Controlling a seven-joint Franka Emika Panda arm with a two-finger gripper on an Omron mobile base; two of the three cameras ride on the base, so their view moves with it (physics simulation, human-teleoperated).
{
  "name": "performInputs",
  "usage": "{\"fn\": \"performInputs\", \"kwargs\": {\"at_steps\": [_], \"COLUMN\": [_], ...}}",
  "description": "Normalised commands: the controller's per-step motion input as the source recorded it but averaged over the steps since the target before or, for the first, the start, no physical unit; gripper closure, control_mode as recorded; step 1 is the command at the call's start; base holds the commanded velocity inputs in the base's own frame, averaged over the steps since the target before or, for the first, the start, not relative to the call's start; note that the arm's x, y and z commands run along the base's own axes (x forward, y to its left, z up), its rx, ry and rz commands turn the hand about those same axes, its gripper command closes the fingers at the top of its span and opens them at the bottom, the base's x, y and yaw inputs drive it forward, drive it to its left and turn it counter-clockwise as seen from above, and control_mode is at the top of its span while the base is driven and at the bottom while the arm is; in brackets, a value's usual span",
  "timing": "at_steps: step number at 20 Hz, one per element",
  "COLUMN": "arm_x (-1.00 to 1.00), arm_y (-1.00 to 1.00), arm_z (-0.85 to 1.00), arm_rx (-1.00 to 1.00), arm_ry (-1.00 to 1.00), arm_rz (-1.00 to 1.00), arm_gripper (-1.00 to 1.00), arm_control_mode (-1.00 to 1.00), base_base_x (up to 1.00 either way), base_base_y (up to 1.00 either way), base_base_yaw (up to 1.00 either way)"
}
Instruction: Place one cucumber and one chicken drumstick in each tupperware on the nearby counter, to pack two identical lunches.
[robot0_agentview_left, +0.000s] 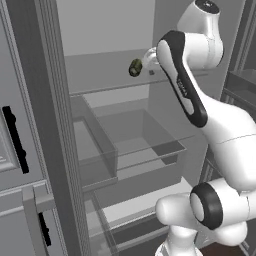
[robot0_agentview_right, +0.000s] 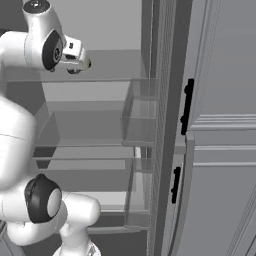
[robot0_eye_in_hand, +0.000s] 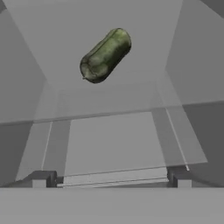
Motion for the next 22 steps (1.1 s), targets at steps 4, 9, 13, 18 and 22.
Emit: {"fn": "performInputs", "kwargs": {"at_steps": [4,9,13,18,22], "arm_x": [0.71,0.70,0.99,0.92,0.56], "arm_y": [0.44,0.51,0.24,0.04,0.00], "arm_z": [0.00,-0.03,0.00,-0.03,-0.10], "arm_rx": [0.03,0.02,-0.01,-0.06,-0.01], "arm_ry": [-0.21,-0.07,0.12,0.24,0.06], "arm_rz": [-0.02,-0.02,-0.11,-0.16,-0.07], "arm_gripper": [-1.00,-1.00,-1.00,-1.00,-1.00], "arm_control_mode": [-1.00,-1.00,-1.00,-1.00,-1.00], "base_base_x": [0.00,0.00,0.00,0.00,0.00], "base_base_y": [0.00,0.00,0.00,0.00,0.00], "base_base_yaw": [0.00,0.00,0.00,0.00,0.00]}}
